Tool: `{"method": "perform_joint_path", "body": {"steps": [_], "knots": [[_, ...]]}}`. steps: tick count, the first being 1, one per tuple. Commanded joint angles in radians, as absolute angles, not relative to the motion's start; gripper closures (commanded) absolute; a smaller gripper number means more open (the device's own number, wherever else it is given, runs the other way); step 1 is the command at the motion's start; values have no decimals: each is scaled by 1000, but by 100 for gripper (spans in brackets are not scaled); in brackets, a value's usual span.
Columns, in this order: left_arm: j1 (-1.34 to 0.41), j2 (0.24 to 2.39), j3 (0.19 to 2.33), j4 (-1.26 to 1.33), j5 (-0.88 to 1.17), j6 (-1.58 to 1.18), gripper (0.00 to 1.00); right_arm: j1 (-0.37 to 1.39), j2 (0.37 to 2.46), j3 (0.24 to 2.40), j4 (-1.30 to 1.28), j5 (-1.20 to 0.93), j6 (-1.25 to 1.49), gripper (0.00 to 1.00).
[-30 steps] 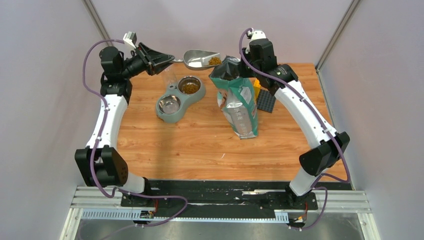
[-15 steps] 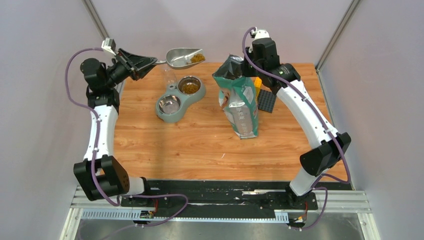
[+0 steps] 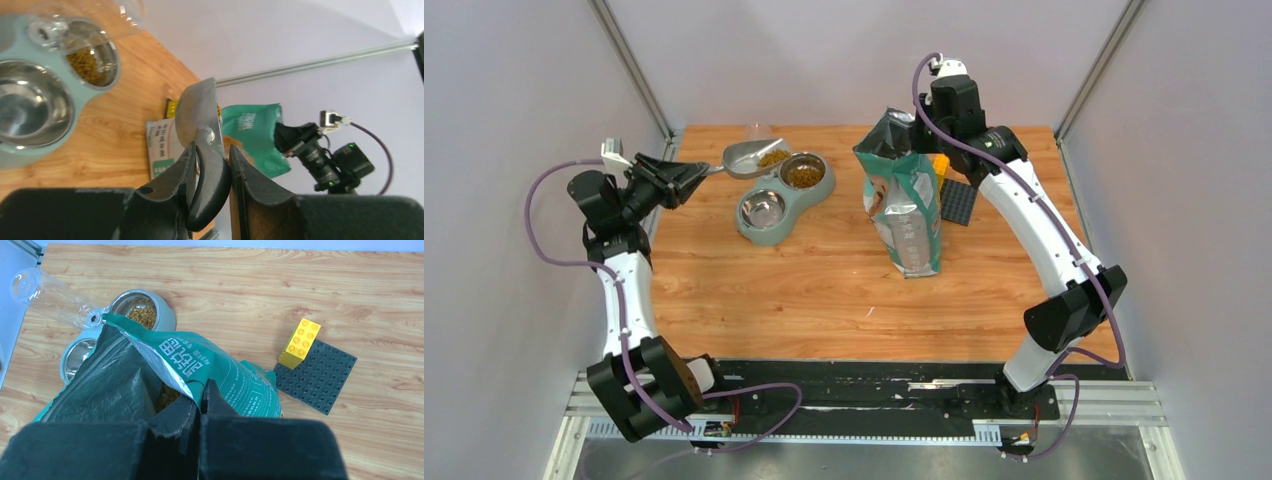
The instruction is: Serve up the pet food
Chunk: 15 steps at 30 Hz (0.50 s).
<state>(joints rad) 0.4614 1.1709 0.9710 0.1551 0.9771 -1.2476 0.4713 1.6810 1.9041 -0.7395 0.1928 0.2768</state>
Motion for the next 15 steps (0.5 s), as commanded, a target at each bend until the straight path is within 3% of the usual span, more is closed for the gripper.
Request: {"method": "perform_joint_path", "body": {"steps": [1,5,15], "knots": [[489,1107,868,95,946,-1096,100,451,1634,1952,-663,239,291,100],[511,1089,772,167,928,-1087,100,449,1633,1953,-668,239,288,100],[520,1108,671,65,739,-930,100,443,1623,1941,-670,235,285,100]]}}
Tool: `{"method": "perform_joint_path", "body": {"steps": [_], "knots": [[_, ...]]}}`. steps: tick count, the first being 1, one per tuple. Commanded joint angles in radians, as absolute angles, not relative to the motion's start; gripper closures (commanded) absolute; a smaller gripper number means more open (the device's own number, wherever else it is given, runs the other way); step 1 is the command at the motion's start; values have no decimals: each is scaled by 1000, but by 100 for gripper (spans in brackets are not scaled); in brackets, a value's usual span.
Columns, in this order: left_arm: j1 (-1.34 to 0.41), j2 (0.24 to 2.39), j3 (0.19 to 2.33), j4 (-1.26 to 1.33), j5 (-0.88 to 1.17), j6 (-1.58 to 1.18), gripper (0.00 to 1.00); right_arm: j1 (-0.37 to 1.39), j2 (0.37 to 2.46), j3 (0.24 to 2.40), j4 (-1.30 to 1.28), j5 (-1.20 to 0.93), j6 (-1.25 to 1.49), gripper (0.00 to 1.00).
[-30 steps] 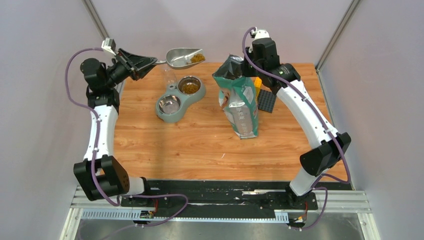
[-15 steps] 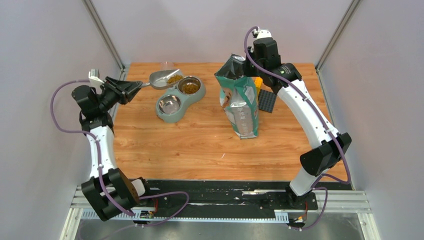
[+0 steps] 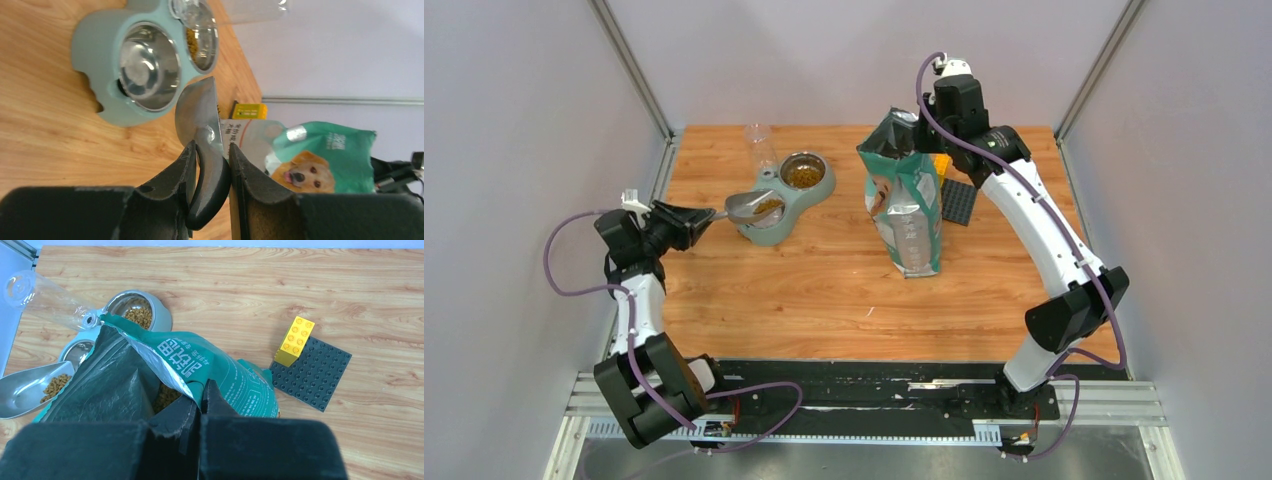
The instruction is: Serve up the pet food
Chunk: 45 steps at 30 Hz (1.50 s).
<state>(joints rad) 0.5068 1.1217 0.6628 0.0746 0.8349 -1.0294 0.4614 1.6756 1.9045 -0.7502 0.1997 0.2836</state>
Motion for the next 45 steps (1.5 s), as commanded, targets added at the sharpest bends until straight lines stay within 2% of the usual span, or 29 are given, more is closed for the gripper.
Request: {"method": "perform_joint_path", "body": {"steps": [1,9,22,28,45], "knots": [[520,1115,676,34,720,-918,100,442,1622,1939,-669,235,285,100],[522,1154,715,-74,547,-826,100,432,1616,1933,-667,240,286,100],[506,1278,868,-161,538,-775,100,406,1595,1894,-646,242,302,100],[426,1321,957,-234,484,-689,100,394,1589,1880,-638,236,313,100],[96,1286,1175,-389,142,-284,100,386,1583,1855,-622,234,325,100]]}}
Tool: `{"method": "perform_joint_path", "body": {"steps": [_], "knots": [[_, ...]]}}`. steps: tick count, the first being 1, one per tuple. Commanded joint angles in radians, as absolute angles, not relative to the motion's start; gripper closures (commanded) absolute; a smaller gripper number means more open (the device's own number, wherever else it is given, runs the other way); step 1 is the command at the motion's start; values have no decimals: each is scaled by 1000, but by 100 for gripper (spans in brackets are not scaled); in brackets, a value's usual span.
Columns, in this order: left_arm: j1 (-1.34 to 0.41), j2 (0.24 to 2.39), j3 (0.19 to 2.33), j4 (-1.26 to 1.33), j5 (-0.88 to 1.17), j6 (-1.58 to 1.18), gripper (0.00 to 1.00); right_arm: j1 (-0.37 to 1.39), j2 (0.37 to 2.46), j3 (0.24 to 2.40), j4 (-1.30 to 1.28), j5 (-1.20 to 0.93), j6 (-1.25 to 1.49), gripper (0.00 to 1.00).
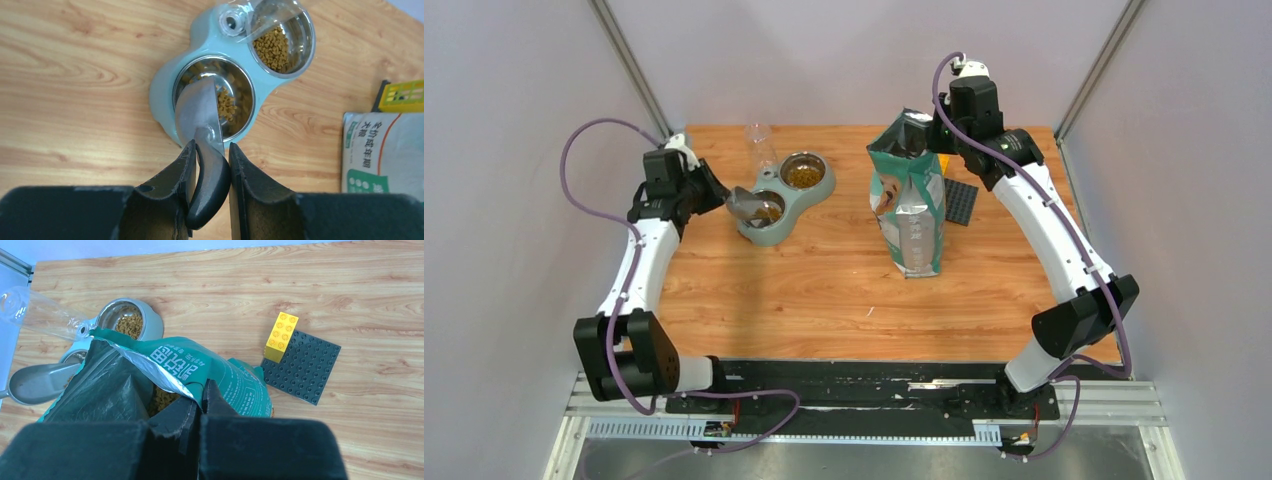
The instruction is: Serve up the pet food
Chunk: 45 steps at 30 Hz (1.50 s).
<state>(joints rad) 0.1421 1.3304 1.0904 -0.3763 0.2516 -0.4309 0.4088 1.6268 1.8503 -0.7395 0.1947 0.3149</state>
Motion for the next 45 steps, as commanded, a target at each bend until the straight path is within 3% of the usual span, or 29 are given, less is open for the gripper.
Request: {"method": "perform_joint_path", "body": {"steps": [1,10,14,18,23,27,29,35,45], "knots": [[79,1282,1183,-396,106,-270,100,385,1583,1853,-620,233,327,100],[17,1244,1312,-510,-13,-137,100,385,1586,1853,-614,226,332,100],[13,1216,1403,-545,112,-144,100,385,1585,1852,-614,223,334,100],[13,1199,1501,-512,382,-228,100,385,1585,1852,-614,219,334,100],[11,1148,1459,-142,713,-493,100,386,1590,1858,-615,183,324,100],[-17,1181,1412,206,759,-874,100,393,1594,1863,-615,150,306,100],[-67,1226,1449,241,759,-898,100,405,1597,1874,-615,134,289,100],[-230,1337,1544,159,734,-798,100,473,1642,1999,-670,159,184,100],[-296,1368,1622,-190,631,-510,100,512,1698,2141,-743,252,122,100]]}}
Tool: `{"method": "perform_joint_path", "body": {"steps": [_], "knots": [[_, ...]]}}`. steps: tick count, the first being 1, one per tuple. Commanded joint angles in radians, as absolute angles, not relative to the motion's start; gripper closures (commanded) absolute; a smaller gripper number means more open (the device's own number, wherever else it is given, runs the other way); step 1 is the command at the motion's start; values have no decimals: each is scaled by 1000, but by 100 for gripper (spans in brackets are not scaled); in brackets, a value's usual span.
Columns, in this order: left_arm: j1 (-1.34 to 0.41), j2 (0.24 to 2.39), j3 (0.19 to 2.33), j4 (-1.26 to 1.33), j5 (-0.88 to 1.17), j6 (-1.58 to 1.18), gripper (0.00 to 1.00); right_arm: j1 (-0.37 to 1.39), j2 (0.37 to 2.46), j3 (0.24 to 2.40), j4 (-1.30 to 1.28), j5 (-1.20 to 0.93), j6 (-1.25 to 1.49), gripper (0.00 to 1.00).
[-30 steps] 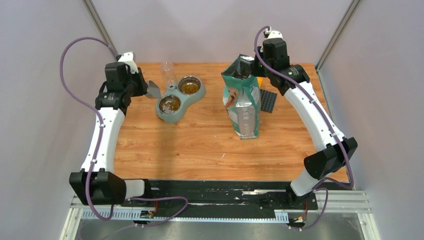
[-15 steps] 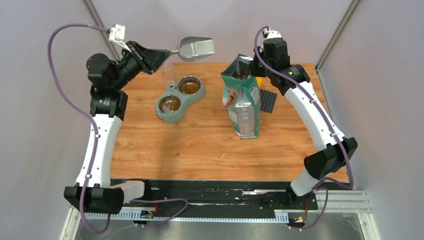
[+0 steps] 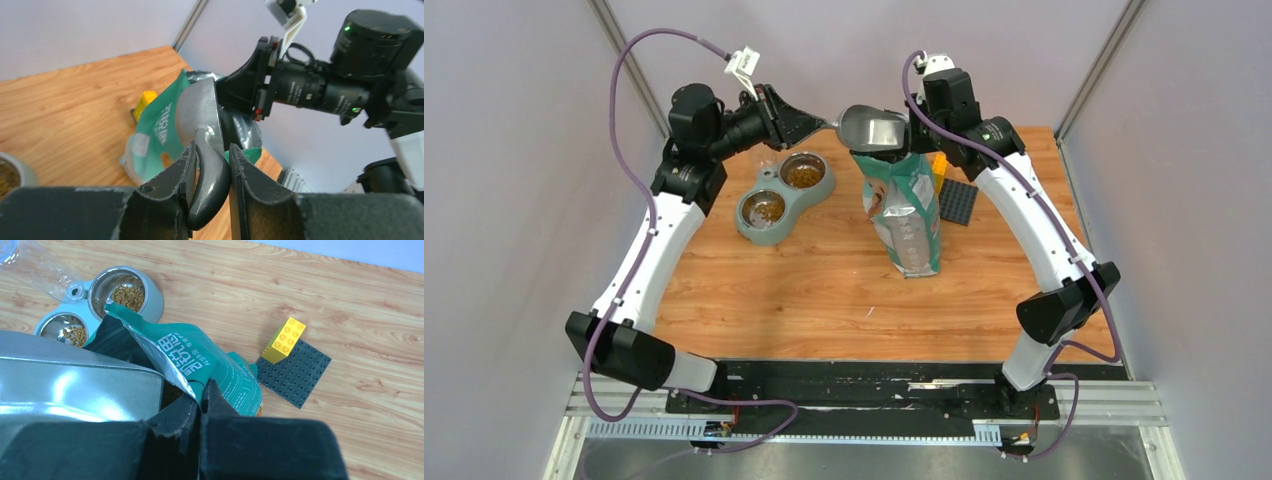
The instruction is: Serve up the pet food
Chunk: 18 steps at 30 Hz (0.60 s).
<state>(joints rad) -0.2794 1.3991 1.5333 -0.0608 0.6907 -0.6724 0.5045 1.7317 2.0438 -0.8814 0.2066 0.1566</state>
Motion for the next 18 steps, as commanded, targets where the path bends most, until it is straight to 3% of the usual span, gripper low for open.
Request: {"method": "perform_joint_path", "body": {"steps": [1,9,18], "knots": [[-296,1361,1632,-237,618,-473,100,511,1698,2143,-743,255,123,100],[-311,1388,1645,-261,632,-437,100,512,1695,2128,-727,222,132,100],[-463,1535,1776,-449,452,-253,100,512,1669,2072,-697,177,165,100]]}}
